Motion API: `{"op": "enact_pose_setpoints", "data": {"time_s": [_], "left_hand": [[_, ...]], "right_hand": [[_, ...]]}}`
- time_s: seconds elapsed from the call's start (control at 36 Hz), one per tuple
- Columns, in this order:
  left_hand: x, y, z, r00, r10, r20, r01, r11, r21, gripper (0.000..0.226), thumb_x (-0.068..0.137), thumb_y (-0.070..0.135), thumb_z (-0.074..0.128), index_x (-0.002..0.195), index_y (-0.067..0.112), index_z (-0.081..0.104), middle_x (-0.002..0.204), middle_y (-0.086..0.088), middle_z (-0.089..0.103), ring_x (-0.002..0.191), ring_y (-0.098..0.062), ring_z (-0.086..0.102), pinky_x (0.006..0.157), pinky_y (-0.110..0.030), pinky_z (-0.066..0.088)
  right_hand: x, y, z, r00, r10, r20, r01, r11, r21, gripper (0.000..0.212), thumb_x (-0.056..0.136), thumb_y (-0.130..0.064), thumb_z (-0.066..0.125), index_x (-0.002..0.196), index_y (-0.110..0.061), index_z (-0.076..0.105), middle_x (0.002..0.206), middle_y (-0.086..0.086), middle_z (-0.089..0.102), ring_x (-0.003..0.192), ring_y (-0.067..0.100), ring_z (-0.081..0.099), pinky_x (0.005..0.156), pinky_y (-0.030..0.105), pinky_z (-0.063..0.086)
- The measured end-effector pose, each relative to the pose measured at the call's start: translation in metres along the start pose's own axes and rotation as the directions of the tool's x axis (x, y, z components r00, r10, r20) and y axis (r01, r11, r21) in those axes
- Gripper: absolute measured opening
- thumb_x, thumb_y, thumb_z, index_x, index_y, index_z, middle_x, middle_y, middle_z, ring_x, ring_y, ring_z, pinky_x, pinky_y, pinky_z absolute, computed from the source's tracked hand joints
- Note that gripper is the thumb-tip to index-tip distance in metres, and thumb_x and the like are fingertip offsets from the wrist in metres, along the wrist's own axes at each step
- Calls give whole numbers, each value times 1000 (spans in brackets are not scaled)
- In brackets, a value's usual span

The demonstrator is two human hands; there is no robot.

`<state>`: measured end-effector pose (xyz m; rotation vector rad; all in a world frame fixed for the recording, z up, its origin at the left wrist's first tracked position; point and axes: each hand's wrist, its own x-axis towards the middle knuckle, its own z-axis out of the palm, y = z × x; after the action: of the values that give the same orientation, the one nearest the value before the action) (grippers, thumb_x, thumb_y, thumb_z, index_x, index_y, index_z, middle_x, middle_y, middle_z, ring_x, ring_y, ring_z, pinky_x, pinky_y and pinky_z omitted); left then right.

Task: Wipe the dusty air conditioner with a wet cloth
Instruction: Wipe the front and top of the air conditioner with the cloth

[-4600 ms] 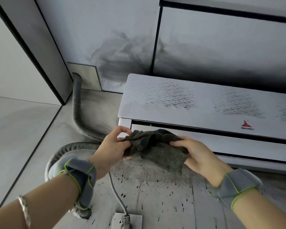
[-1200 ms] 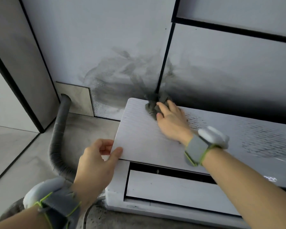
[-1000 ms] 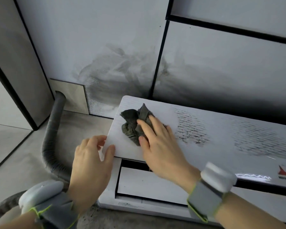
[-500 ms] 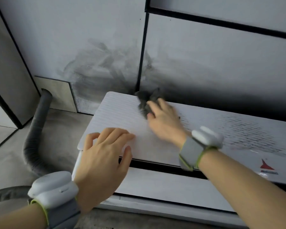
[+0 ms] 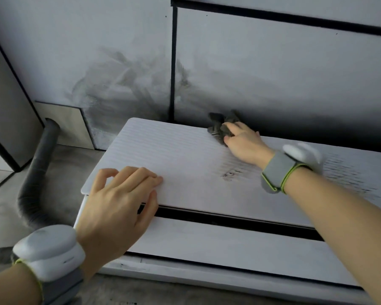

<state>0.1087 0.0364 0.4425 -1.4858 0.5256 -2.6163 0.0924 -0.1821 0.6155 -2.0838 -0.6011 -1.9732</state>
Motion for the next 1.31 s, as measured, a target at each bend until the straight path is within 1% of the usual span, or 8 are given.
{"op": "enact_pose_setpoints", "data": {"time_s": [0.11, 0.25, 0.53, 0.78, 0.86, 1.06, 1.22, 1.31], "left_hand": [[-1, 1, 1, 1000, 1, -8, -1, 1000, 17, 34, 88, 25, 40, 99, 16, 71, 97, 7, 67, 94, -9, 52, 84, -31, 32], [-3, 2, 0, 1000, -18, -6, 19, 999, 28, 36, 88, 26, 38, 100, 16, 70, 98, 6, 67, 95, -10, 52, 84, -33, 31], [-7, 12, -4, 996, -52, 77, 49, 998, 48, 42, 88, 28, 35, 111, 14, 67, 109, 3, 66, 102, -10, 50, 85, -34, 29], [-6, 49, 5, 970, -203, 135, 205, 979, -3, 43, 87, 34, 33, 117, 19, 60, 118, 4, 57, 111, -12, 45, 89, -34, 25], [-2, 66, 7, 974, -165, 152, 173, 984, -40, 42, 88, 34, 33, 115, 19, 61, 118, 5, 58, 111, -11, 46, 89, -31, 24], [13, 103, 16, 982, -58, 180, 74, 994, -84, 39, 90, 33, 33, 113, 21, 63, 115, 9, 60, 108, -8, 48, 89, -31, 25], [22, 129, 27, 986, -10, 166, 27, 995, -100, 38, 91, 32, 32, 106, 21, 66, 107, 10, 63, 98, -8, 52, 88, -32, 29], [25, 138, 33, 991, -7, 132, 20, 996, -91, 36, 90, 31, 34, 101, 20, 66, 103, 9, 63, 92, -12, 55, 86, -33, 30]], "right_hand": [[-56, -24, 10, 982, -181, -49, 179, 983, -41, 43, 98, -26, 35, 140, -27, 34, 148, 1, 27, 134, 23, 24, 110, 29, 14], [-114, -34, 22, 904, -428, 8, 428, 904, 8, 44, 99, -26, 31, 142, -32, 26, 153, -8, 12, 142, 11, 5, 115, 29, -5], [-29, 36, -9, 999, -22, -23, 21, 999, -48, 47, 96, -23, 30, 142, -28, 27, 153, 1, 16, 141, 23, 15, 116, 40, 10], [-134, 18, 1, 903, -429, -23, 430, 902, 41, 44, 98, -22, 34, 141, -28, 30, 152, -7, 16, 138, 12, 11, 117, 33, 4], [-127, 38, -5, 909, -416, -22, 416, 909, -3, 44, 97, -24, 30, 141, -28, 30, 151, -6, 18, 141, 13, 14, 116, 34, 6], [-76, 78, -37, 991, -131, -17, 131, 991, -22, 44, 98, -18, 32, 142, -25, 31, 153, -6, 19, 136, 18, 19, 112, 30, 12], [-135, 77, -31, 888, -460, 0, 460, 888, -20, 45, 97, -16, 38, 141, -25, 34, 152, -6, 20, 137, 11, 15, 111, 19, 0], [-140, 91, -34, 864, -503, 36, 503, 864, 4, 44, 98, -16, 35, 141, -26, 32, 151, -8, 20, 134, 7, 16, 111, 18, 1]]}}
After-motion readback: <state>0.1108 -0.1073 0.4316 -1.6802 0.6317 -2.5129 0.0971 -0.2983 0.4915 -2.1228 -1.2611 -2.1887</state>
